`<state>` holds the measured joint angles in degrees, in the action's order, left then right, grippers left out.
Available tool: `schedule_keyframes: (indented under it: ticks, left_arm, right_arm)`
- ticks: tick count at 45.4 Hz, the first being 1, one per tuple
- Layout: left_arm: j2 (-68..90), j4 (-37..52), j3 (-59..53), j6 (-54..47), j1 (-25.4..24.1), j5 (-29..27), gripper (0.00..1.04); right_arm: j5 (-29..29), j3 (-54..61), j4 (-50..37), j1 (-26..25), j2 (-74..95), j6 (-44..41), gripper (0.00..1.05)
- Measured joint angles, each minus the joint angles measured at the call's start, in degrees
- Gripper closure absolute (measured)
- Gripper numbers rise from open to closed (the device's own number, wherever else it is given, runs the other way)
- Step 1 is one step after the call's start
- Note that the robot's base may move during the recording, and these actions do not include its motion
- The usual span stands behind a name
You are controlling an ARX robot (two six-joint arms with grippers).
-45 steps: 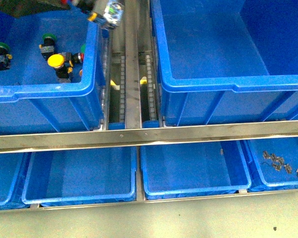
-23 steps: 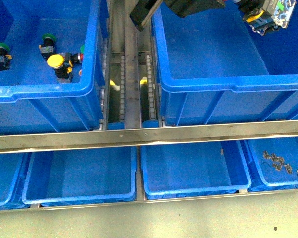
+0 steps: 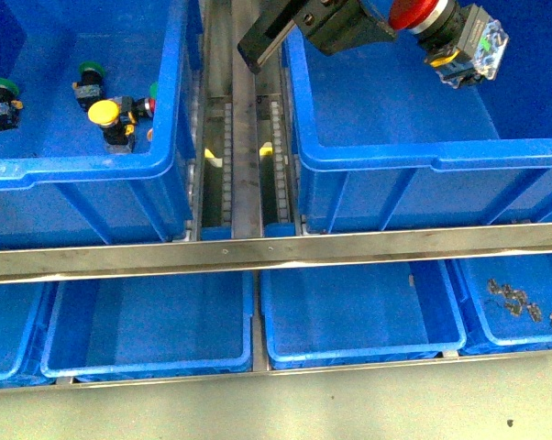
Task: Pick red and yellow buttons and place in box
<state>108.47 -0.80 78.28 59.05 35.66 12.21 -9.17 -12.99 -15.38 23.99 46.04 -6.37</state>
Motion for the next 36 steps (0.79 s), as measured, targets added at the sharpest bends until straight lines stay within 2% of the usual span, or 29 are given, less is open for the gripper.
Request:
schedule_keyframes:
  ticks: [6, 17, 27, 36]
  left_arm:
    - [0.5, -1.5, 1.0, -2.0, -0.2, -0.8, 0.70]
    - [1.2, -3.1, 3.8, -3.1, 0.6, -1.7, 0.70]
    - [1.6, -4.1, 4.9, -3.1, 1.7, -2.9, 0.70]
    - [1.6, -4.5, 5.5, -3.0, 2.4, -3.2, 0.70]
  right_arm:
    - [6.1, -1.3, -10.2, 2.0, 11.6, -10.9, 0.06]
    - [10.5, -2.6, -23.3, -1.8, 22.3, -25.8, 0.06]
    - [15.0, -7.5, -30.2, -6.5, 31.8, -32.6, 0.06]
    - [16.6, -12.0, -31.7, -8.9, 36.9, -34.3, 0.06]
